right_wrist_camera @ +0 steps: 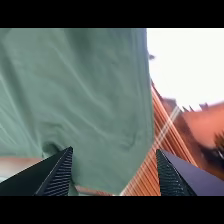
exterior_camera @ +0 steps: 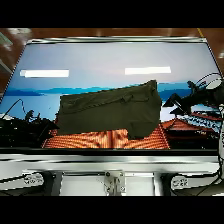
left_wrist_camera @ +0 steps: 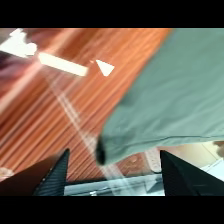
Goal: Fold the shirts.
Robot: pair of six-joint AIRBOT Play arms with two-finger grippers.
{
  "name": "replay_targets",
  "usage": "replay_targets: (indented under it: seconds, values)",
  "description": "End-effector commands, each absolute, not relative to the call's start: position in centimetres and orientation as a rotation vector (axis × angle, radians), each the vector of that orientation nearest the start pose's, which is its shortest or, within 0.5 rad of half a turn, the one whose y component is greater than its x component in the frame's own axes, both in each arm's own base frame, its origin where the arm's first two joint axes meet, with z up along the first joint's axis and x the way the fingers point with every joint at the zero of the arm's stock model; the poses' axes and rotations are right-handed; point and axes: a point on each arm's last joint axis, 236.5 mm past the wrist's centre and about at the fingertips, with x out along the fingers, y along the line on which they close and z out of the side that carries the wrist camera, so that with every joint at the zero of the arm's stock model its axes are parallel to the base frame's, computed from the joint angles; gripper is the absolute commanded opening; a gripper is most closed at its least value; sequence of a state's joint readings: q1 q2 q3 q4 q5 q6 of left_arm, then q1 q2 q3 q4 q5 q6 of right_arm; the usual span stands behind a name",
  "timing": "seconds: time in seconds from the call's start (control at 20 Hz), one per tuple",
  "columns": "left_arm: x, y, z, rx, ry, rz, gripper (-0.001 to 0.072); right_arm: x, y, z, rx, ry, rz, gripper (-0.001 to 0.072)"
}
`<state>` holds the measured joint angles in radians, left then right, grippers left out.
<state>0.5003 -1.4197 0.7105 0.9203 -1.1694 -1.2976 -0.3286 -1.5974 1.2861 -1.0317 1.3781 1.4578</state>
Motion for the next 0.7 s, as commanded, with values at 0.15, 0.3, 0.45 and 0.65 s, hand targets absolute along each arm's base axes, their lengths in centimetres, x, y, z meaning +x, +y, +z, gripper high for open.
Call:
replay_targets:
  seconds: [0.15, 0.3, 0.45, 0.65]
  values:
    - [28.8, -2.3, -13.6, -0.939, 1.526, -0.069, 0.0619, 38.6, -0.5, -4.7, 0.693, 1.506, 0.147, 0.0636]
    - [28.7, -3.4, -13.5, -0.929, 1.54, -0.098, 0.0247, 38.2, -0.9, -5.0, 0.678, 1.524, 0.127, 0.0636]
    - [28.5, -3.7, -13.0, -0.912, 1.545, -0.15, 0.0038, 36.2, -0.1, -6.4, 0.704, 1.589, 0.141, 0.0637]
    - [29.0, -3.1, -11.6, -0.874, 1.489, -0.169, 0.0038, 34.3, 1.4, -8.9, 0.764, 1.621, 0.153, 0.0637]
